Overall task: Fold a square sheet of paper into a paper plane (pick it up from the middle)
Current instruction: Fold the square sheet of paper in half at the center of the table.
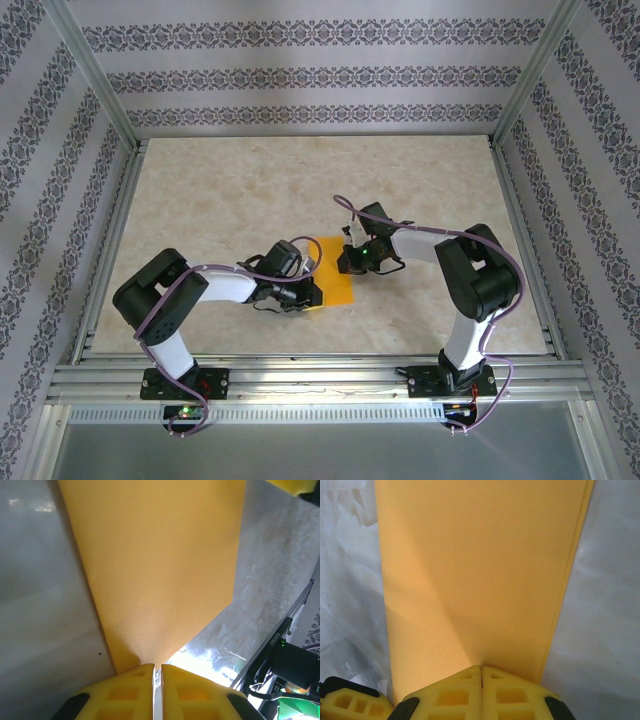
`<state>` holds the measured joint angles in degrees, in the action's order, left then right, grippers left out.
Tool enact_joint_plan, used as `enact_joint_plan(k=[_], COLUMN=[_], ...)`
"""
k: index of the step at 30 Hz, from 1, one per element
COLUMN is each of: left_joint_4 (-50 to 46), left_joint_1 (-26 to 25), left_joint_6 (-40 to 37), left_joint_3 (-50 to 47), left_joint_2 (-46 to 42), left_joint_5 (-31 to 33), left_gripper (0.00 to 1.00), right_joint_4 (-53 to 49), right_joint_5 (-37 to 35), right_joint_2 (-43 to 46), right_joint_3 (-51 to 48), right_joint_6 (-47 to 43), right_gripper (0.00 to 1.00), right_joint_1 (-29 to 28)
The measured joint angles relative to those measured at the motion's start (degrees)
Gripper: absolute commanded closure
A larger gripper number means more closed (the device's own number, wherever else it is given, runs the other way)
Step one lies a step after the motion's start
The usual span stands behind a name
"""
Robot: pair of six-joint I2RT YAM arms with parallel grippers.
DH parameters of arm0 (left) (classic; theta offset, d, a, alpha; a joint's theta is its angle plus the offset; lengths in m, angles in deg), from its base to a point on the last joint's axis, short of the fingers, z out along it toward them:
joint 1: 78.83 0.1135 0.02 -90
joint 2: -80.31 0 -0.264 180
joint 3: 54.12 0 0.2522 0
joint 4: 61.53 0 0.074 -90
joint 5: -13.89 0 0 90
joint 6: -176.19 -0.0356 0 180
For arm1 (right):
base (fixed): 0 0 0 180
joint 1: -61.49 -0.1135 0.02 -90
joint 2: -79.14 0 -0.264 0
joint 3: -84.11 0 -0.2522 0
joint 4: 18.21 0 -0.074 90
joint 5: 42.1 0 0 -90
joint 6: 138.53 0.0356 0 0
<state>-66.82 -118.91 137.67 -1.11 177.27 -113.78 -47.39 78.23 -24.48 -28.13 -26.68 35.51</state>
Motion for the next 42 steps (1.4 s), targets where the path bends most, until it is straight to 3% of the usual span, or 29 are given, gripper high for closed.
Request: enact_joint_plan(k=[7, 10, 15, 21, 29, 42], left_joint_4=[-3.8, -3.0, -1.8, -1.7, -2.0, -2.6], left_joint_1=[1.2, 5.2, 11.6, 12.9, 14.2, 15.1], left_joint_6=[-2.5, -2.6, -2.6, -2.9, -3.7, -6.8], left_joint_3=[6.2, 10.3, 17.6, 24.3, 26.9, 26.9], left_joint_2=[-6.3, -5.4, 3.2, 13.0, 17.7, 21.1], left_joint_5=[2.3, 2.8, 2.0, -0.1, -2.4, -2.7], left_gripper=[0.88, 0.88, 0.88, 0.87, 0.87, 0.87], right_joint_4=[-6.0, -5.3, -3.2, -1.4, 1.2, 1.5], right_joint_5=[-1.0, -1.6, -2.2, -2.2, -0.5, 1.9], right_joint_2=[4.7, 11.6, 22.3, 27.8, 28.2, 25.6], right_joint_3=[0.0, -1.1, -6.5, -16.8, -21.2, -21.6], right_joint_6=[1.7, 4.9, 9.9, 16.3, 21.8, 21.3], right_gripper=[0.83, 0.82, 0.78, 0.76, 0.77, 0.7], right_joint_1=[0.0, 0.1, 1.4, 1.5, 1.1, 0.6])
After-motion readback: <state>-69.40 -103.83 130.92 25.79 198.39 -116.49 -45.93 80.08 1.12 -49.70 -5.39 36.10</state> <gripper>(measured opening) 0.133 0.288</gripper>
